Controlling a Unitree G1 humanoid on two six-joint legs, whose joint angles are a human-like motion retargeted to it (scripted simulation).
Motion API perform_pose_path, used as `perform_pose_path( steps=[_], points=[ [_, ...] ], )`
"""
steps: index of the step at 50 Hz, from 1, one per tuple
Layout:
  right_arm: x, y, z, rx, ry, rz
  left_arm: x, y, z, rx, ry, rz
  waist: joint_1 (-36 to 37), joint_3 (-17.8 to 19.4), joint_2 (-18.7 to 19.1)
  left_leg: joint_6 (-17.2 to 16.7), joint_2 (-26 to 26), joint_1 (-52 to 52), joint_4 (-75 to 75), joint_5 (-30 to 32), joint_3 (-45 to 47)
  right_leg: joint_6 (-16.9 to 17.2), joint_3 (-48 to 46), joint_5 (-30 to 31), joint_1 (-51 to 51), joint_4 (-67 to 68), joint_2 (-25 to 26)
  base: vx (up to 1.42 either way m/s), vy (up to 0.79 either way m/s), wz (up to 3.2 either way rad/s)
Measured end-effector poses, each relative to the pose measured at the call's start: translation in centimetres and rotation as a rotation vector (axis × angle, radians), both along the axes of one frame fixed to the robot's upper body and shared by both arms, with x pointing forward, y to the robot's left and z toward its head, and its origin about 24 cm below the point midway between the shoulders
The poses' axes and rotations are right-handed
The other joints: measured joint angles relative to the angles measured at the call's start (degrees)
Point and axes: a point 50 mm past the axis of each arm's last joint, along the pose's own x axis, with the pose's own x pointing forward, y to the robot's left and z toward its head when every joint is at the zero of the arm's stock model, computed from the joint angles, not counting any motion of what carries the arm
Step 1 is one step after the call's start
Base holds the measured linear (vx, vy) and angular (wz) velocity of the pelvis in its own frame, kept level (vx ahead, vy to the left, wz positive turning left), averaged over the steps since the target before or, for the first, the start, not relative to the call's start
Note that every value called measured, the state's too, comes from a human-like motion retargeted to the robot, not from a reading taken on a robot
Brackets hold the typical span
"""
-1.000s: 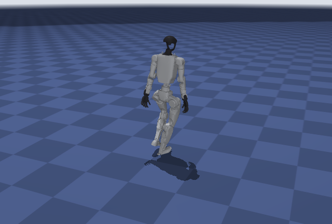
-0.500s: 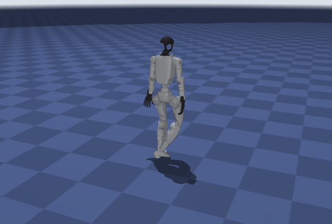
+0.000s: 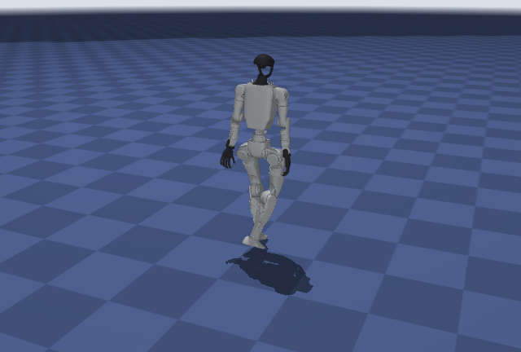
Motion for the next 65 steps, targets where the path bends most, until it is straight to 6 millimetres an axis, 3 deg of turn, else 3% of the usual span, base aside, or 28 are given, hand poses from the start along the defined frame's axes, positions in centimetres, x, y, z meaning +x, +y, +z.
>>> perform_pose_path(
  steps=[5, 7, 8, 10, 12, 15, 18, 20, 23, 28, 32, 33, 35, 37, 39, 42, 45, 50, 53, 57, 61, 63, 65],
  points=[
    [3.4, 0.5, 0.5, 0.017, -0.095, 0.054, -1.8, 0.1, 0.1, -0.01, 0.081, -0.034, 2.69, 0.76, 5.81, -14.29, 1.87, 1.35, -18.06, 4.79, -6.74, 1.5, -1.79, -4.23, 2.81, 4.7, 6.0, 0.47, -0.03, -0.24],
    [4.2, 0.4, 0.6, 0.013, -0.119, 0.057, -2.2, 0.1, 0.2, -0.005, 0.095, -0.038, 1.83, 1.07, 6.99, -14.49, 1.2, 1.35, -19.63, 4.49, -8.36, 2.92, -2.6, -4.91, 4.09, 5.75, 7.29, 0.43, 0.0, 0.48],
    [4.5, 0.4, 0.7, 0.014, -0.126, 0.057, -2.3, 0.1, 0.2, 0.006, 0.1, -0.035, 1.42, 1.26, 7.27, -13.44, 0.71, 1.49, -19.56, 3.51, -8.58, 3.53, -2.78, -5.65, 4.62, 6.57, 7.85, 0.42, -0.01, 0.46],
    [4.6, 0.5, 0.7, 0.023, -0.135, 0.053, -2.6, -0.1, 0.2, 0.019, 0.108, -0.024, 1.32, 1.25, 6.66, -6.69, 0.21, 1.93, -18.0, 1.71, -6.6, 4.09, -3.61, -7.43, 6.3, 7.9, 7.36, 0.48, -0.01, 0.13],
    [4.3, 0.4, 0.7, 0.016, -0.138, 0.041, -3.1, -0.4, 0.2, 0.002, 0.119, -0.009, 3.04, 0.44, 6.0, -3.68, 1.07, 3.11, -16.96, 2.47, -1.16, 4.84, -3.18, -6.91, 7.94, 9.35, 7.21, 0.59, 0.0, -0.42],
    [3.5, 0.3, 0.5, -0.027, -0.124, 0.016, -3.0, -0.5, 0.2, -0.031, 0.129, 0.017, 4.5, 0.17, 3.93, 1.19, -1.2, 1.81, -10.19, -1.43, -6.79, 8.67, -4.89, -1.23, 8.03, 17.27, 2.24, 0.64, 0.04, -0.44],
    [1.7, 0.4, 0.2, -0.027, -0.08, -0.028, -2.6, -0.2, 0.2, -0.001, 0.107, 0.03, 3.37, 0.19, 2.48, 4.39, -1.49, 4.69, -8.86, -4.99, -4.52, 15.27, -3.4, 7.47, 4.69, 26.17, -0.33, 0.51, -0.03, 0.23],
    [0.9, 0.2, 0.1, -0.009, -0.033, -0.031, -1.8, 0.1, 0.2, 0.021, 0.076, 0.037, 3.24, 0.0, 2.08, 5.2, -1.19, 6.39, -9.32, -6.57, -4.29, 15.12, -2.66, 9.67, 2.5, 29.73, -1.18, 0.47, -0.06, 0.02],
    [-0.3, -0.2, 0.0, -0.016, 0.06, -0.002, -0.1, 0.1, 0.2, 0.024, 0.04, 0.044, 1.0, 0.09, 2.04, 5.2, -1.15, 8.33, -9.87, -7.99, -6.56, 10.6, -4.86, 2.82, -1.04, 31.49, -4.36, 0.43, -0.07, 0.17],
    [-2.1, -0.6, -0.1, 0.014, 0.147, -0.019, 4.5, 0.3, 0.3, 0.027, -0.105, -0.016, -3.29, 0.1, 0.0, 5.2, -3.47, 11.84, -13.9, -8.44, -9.48, 11.47, -6.56, -5.37, -6.31, 12.23, -5.37, 0.5, -0.13, 0.61],
    [-3.0, -1.3, 0.0, 0.03, 0.197, -0.012, 8.6, 1.0, 0.9, 0.048, -0.272, -0.084, -5.03, 0.96, -3.71, 5.2, -6.83, 16.56, -17.71, -9.47, -9.85, 8.88, -0.36, -10.42, -10.38, -5.61, -4.67, 0.47, -0.17, 0.35],
    [-3.1, -1.7, 0.1, 0.03, 0.217, 0.002, 9.4, 1.2, 1.1, 0.058, -0.314, -0.094, -4.81, 1.43, -4.75, 5.2, -7.63, 18.05, -18.5, -9.99, -9.43, 9.86, 1.3, -11.1, -10.9, -8.34, -4.89, 0.46, -0.14, -0.06],
    [-3.7, -2.4, 0.3, 0.026, 0.278, 0.022, 10.3, 1.6, 1.4, 0.083, -0.381, -0.105, -4.75, 1.9, -5.56, 5.2, -7.59, 20.9, -19.14, -11.64, -7.98, 8.54, 2.67, -9.17, -11.02, -11.64, -4.87, 0.49, -0.11, -0.14],
    [-4.2, -3.1, 0.6, 0.019, 0.349, 0.027, 10.1, 2.0, 1.4, 0.111, -0.4, -0.095, -3.82, 1.66, -5.9, 5.2, -6.57, 22.74, -18.0, -14.01, -4.72, 4.34, 1.21, -5.69, -9.32, -11.97, -4.1, 0.58, -0.15, -0.3],
    [-4.5, -3.3, 0.8, 0.019, 0.402, 0.014, 9.2, 2.3, 1.3, 0.125, -0.375, -0.067, -3.38, 1.34, -6.27, 5.2, -5.29, 23.0, -13.81, -15.63, -2.06, 2.13, 1.23, -9.36, -7.39, -11.71, -3.0, 0.64, -0.24, -0.12],
    [-4.0, -3.0, 0.9, 0.026, 0.415, -0.045, 7.6, 1.9, 0.9, 0.114, -0.32, 0.009, -3.09, 2.04, -7.44, 5.2, -2.36, 20.68, -1.55, -10.86, 3.28, 2.82, 5.05, -12.93, -4.75, -10.5, -3.42, 0.55, -0.2, 0.24],
    [-3.3, -2.3, 0.7, 0.058, 0.38, -0.103, 5.2, 1.0, 0.3, 0.075, -0.238, 0.1, -2.51, 2.09, -8.04, 5.2, -1.26, 12.48, 15.66, -3.1, 3.33, 4.48, 0.94, -13.62, -0.64, -12.89, -5.86, 0.48, 0.01, 0.33],
    [-0.7, -0.7, 0.6, 0.16, 0.331, -0.079, 2.0, 0.2, 0.0, 0.005, -0.103, 0.104, -0.26, 1.72, -7.57, 5.2, 0.9, 0.36, 29.32, -11.97, 4.07, 5.54, -1.13, -14.18, 3.55, -16.66, -4.53, 0.4, -0.05, 0.12],
    [1.2, -0.3, 0.7, 0.162, 0.279, -0.016, 0.2, -0.5, -0.1, -0.008, -0.045, 0.07, -0.83, 0.79, -7.09, 4.67, -5.24, -4.56, 20.43, -12.34, 3.71, 8.81, -2.58, -12.93, 4.28, -17.98, -7.3, 0.38, 0.34, 0.55],
    [4.3, 0.3, 1.0, 0.145, 0.161, 0.093, -1.2, -0.9, -0.1, -0.045, 0.033, 0.034, 0.29, 0.73, -6.04, -1.8, -8.32, -7.56, 3.88, -16.31, -0.28, 10.24, -3.67, -13.63, 5.75, -19.11, -6.62, 0.4, 0.06, 0.11],
    [7.0, 0.7, 1.5, 0.126, 0.05, 0.186, -1.0, -1.2, -0.1, -0.092, 0.073, 0.017, 1.93, 1.81, -4.54, -6.47, -9.5, -8.43, -5.85, -19.52, -5.08, 12.18, -3.42, -14.58, 8.9, -20.99, -4.7, 0.31, 0.05, -0.13],
    [7.6, 0.7, 1.6, 0.124, 0.028, 0.224, -0.8, -1.4, -0.1, -0.105, 0.067, 0.017, 2.29, 1.81, -4.28, -6.53, -9.41, -8.1, -7.4, -19.52, -4.47, 13.01, -3.01, -15.53, 10.5, -21.2, -4.32, 0.5, 0.1, -0.23],
    [7.5, 0.7, 1.6, 0.121, 0.029, 0.251, -0.7, -1.4, -0.1, -0.106, 0.053, 0.017, 2.64, 1.25, -4.72, -2.06, -9.24, -7.02, -7.41, -20.53, -2.02, 13.83, -2.27, -16.77, 12.02, -20.85, -4.8, 0.57, 0.13, -0.32]
  ],
)
